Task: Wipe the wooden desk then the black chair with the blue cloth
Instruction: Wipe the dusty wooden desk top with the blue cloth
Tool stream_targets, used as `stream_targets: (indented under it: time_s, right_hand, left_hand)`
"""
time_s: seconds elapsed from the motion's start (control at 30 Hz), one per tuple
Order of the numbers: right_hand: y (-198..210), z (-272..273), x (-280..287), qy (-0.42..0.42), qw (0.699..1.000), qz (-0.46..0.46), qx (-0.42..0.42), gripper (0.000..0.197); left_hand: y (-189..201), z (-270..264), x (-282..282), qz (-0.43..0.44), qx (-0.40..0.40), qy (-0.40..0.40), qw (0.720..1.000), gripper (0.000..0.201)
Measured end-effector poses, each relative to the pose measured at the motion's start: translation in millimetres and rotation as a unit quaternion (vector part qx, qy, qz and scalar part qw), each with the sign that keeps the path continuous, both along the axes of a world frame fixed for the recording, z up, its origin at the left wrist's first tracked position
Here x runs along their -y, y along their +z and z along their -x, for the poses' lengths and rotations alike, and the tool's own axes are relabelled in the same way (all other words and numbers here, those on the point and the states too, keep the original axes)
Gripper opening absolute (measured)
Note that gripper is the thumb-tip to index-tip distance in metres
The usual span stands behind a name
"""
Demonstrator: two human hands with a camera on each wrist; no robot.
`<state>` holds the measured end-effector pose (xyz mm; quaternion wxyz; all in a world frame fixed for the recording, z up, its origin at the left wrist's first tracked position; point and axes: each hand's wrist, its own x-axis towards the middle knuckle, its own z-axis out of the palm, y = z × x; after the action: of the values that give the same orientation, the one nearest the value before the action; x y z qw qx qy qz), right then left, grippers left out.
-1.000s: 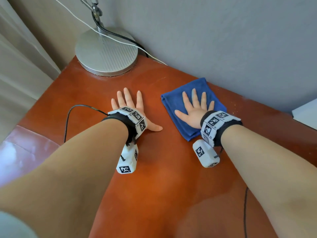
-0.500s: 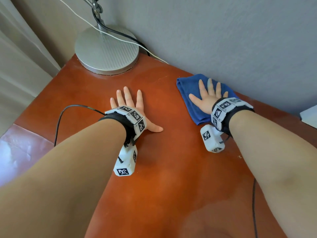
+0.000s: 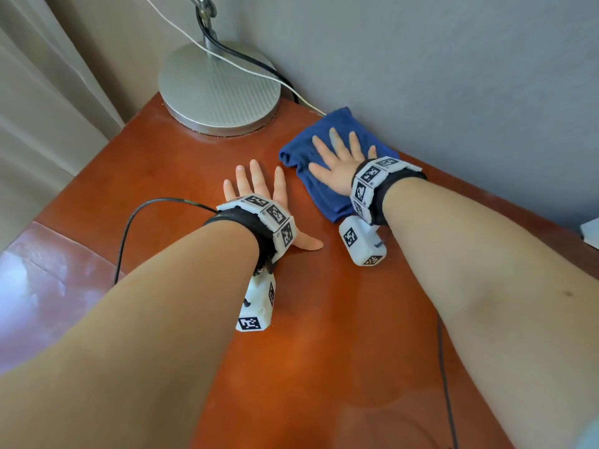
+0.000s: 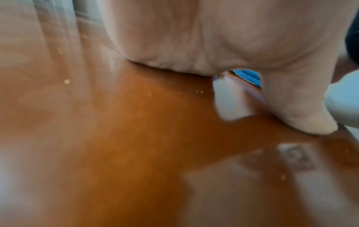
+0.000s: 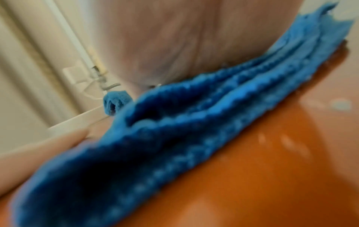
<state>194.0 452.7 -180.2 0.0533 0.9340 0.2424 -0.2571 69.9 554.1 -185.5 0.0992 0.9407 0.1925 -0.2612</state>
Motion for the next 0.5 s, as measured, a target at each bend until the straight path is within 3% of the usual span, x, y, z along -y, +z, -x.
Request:
stream_targets:
  time_s: [0.27,0.37,0.5]
  right_hand:
    - [2,-7,50,-0.172,0.985,-0.02,0.021,0.06]
    - [6,20,63,-0.151,0.988,0.015,0.013,0.061]
    - [8,70,75,-0.035,0.999,0.031,-0.024,0.064]
  left_hand:
    - [2,0,-1,0.01,0.008,0.0,1.0,0.143]
    - [4,1,1,0.009,0.006,0.001,1.0,0.142]
    - [7,3,1,0.005,0.008,-0.004,1.0,0.139]
